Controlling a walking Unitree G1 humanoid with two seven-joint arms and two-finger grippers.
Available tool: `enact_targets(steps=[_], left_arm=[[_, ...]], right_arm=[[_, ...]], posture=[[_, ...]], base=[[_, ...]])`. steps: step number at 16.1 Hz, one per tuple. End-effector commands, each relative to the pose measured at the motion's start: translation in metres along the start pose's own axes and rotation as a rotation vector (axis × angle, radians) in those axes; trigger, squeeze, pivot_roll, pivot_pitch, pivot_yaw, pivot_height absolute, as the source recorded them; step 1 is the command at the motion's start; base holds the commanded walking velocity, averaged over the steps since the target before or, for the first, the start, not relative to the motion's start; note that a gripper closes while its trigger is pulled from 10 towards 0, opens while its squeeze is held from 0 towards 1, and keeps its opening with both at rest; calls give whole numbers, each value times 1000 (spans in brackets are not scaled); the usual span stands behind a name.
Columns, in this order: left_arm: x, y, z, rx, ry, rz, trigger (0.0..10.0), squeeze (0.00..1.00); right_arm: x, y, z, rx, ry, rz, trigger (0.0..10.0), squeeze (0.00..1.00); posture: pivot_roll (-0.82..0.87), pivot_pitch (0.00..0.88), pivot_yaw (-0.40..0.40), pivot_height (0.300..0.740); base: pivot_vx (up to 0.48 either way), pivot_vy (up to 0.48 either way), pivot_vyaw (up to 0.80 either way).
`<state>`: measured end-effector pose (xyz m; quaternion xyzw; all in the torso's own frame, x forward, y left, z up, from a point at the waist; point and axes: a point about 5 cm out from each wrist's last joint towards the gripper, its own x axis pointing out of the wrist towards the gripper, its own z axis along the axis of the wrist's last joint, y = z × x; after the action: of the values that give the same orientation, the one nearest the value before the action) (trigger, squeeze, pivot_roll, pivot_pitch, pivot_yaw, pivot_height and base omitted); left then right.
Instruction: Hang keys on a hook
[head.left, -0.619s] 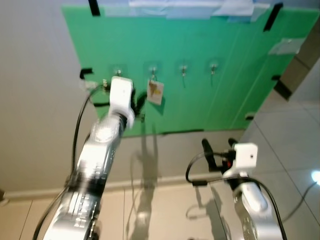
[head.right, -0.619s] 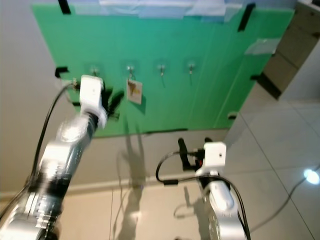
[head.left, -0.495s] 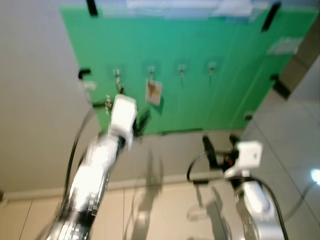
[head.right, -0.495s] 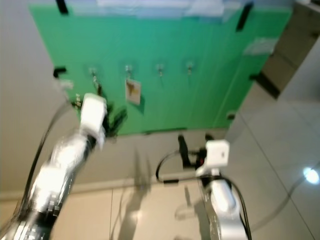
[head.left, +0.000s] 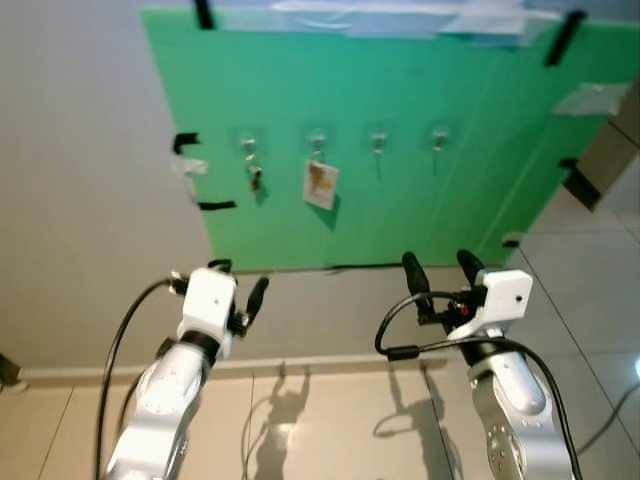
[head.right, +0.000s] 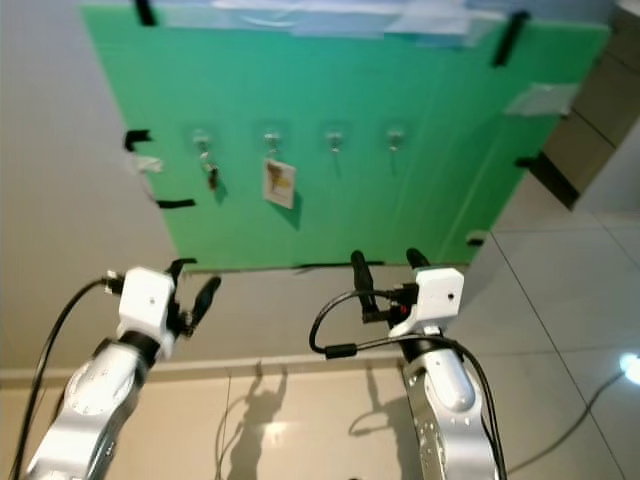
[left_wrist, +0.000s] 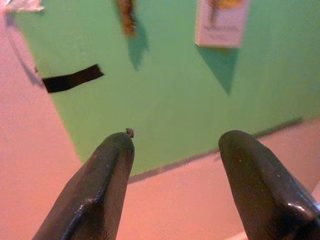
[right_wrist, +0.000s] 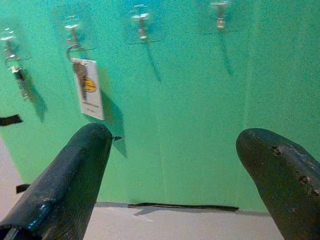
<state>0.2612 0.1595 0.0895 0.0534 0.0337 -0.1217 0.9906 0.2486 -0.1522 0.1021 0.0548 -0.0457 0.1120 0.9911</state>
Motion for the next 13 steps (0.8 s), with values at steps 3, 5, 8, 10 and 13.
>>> enact_targets(steps=[3,5,8,10,13], left_arm=[[9,14,-2,-82,21,89,10000,0],[12,10,-3,-92,26,79,10000,0],[17,3,-2,-90,21,54,10000,0],[20,1,-2,-90,19,46,10000,0],[25,2,-1,-86,20,48,10000,0]], right_arm=[[-4,-14,-12,4,77,-87,10000,0],[-8,-15,-19,-8,111,-99,10000,0],[-9,-15,-22,-12,129,-107,10000,0],[-11,-18,-27,-21,146,-118,10000,0],[-13,-22,-33,-31,164,-125,10000,0]], posture=[[-6,0,-2,740],[-18,0,5,740],[-32,0,13,740],[-36,0,16,740],[-45,0,19,740]], base=[[-371,0,0],[-422,0,0],[-423,0,0],[-424,0,0],[-419,0,0]])
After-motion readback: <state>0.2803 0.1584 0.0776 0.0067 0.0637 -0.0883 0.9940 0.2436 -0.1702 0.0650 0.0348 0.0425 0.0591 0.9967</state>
